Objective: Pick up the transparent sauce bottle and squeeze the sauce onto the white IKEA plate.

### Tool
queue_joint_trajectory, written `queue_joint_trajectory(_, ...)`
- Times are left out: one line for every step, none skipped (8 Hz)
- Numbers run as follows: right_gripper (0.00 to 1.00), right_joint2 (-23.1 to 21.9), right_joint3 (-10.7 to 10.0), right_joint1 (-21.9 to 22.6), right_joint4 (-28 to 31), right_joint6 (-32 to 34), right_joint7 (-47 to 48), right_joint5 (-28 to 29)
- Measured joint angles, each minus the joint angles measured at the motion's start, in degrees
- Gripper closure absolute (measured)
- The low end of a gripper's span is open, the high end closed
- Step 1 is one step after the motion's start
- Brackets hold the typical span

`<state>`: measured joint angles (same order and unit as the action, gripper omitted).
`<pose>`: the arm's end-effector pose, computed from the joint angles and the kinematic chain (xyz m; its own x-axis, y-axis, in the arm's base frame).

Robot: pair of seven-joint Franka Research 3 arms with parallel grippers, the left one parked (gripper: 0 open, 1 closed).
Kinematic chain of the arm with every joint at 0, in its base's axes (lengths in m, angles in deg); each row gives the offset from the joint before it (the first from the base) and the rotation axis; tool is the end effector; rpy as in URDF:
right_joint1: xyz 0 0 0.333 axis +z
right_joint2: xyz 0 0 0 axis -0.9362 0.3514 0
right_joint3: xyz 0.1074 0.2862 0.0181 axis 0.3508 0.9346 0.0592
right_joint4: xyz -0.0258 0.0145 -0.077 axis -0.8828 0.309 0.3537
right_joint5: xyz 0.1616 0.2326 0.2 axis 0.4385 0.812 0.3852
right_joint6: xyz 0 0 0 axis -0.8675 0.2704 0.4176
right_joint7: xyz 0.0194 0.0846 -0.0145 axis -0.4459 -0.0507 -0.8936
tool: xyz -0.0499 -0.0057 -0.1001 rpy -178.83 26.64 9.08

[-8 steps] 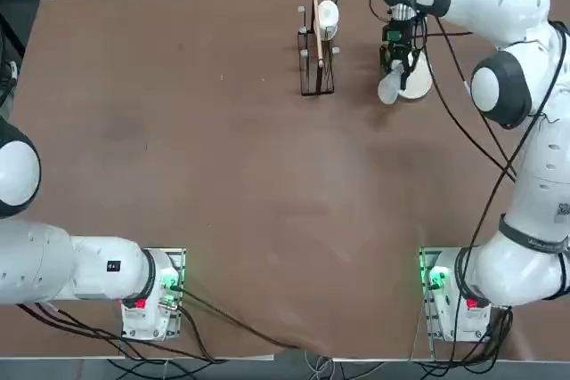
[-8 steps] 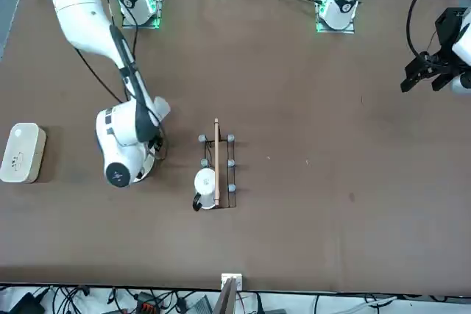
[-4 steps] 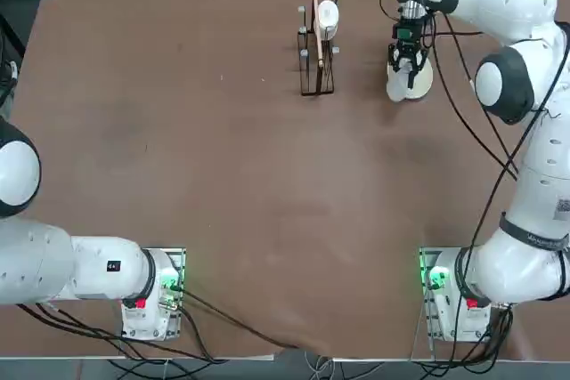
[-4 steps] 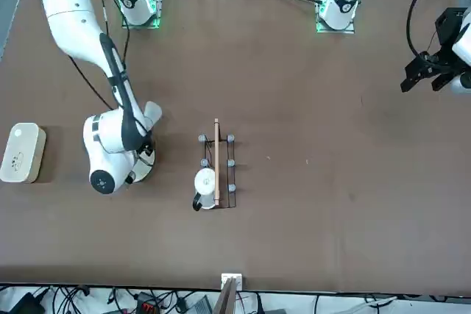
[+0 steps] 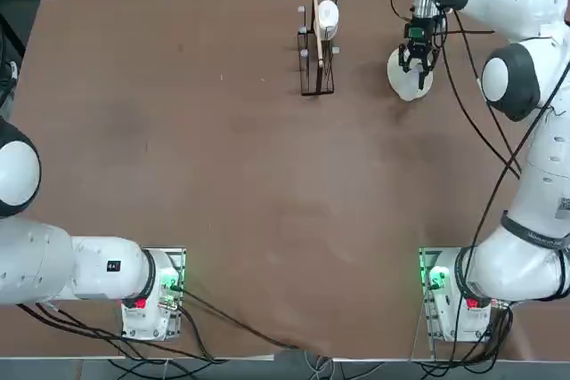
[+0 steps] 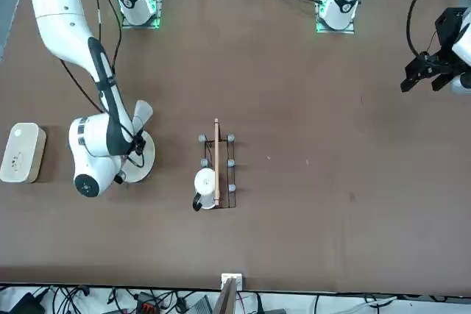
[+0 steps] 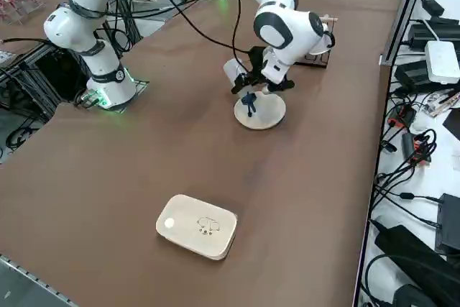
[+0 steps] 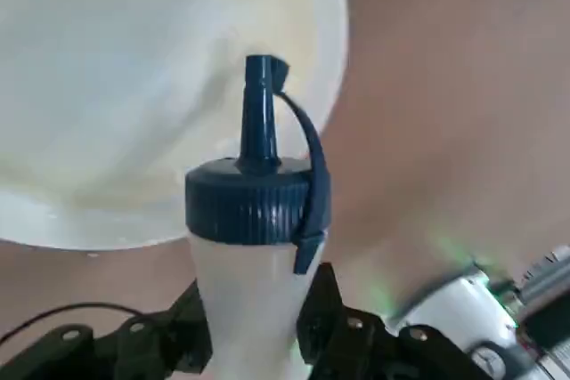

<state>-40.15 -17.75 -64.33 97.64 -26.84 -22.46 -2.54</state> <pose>0.5900 0.0822 0.2261 0.6039 -0.5970 -0.5281 -0.4293 -0.8019 0.4155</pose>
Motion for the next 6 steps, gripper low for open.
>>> queue_joint_trajectory(0.56, 0.2, -0.1, -0.3, 0.0, 2.4, -0.2, -0.4)
queue_joint_trajectory(0.56, 0.5, -0.1, -0.5, 0.1, 4.6, -0.3, -0.9)
queue_joint_trajectory(0.56, 0.7, -0.1, -0.5, 0.5, 5.7, -0.4, -1.1)
queue_joint_trajectory(0.56, 0.8, 0.0, -0.4, 1.0, 6.2, -0.4, -1.2)
queue_joint_trajectory(0.56, 0.9, 0.1, 0.0, 1.3, 6.4, -0.4, -1.2)
queue_joint_trajectory(0.56, 1.0, 0.2, 0.8, 1.5, 6.6, -0.4, -1.2)
